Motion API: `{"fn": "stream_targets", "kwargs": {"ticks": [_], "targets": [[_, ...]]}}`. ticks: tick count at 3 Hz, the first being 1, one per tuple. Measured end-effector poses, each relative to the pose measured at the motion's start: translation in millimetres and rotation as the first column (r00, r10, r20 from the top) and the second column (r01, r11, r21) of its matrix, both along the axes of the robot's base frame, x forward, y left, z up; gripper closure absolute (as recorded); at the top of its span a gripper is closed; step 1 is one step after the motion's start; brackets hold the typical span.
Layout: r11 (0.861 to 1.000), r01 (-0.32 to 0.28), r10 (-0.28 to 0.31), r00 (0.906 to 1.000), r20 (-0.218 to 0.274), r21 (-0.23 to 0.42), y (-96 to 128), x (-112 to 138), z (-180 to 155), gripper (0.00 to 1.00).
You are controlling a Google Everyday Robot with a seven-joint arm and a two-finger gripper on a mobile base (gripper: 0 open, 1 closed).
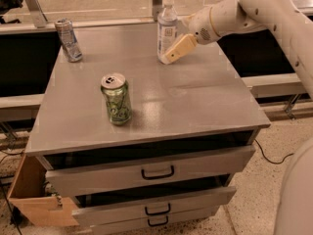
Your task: Knock blue plastic bottle over
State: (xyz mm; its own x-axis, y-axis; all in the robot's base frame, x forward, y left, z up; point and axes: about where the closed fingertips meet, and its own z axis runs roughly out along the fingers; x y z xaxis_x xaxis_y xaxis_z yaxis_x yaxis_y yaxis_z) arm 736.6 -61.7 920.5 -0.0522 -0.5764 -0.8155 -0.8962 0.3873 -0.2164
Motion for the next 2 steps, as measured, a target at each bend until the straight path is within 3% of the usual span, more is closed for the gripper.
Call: {"fn": "stream_targets", "kwargs": {"ticks": [1,2], "targets": [[0.997,-0.017,0.019,0.9995,-0.027,0.076,25.2,-0.1,-4.8,0.0],[0.99,-0.086,0.089,0.9958,-0.022,0.116,64.1,-13.2,1.1,0.0]]}}
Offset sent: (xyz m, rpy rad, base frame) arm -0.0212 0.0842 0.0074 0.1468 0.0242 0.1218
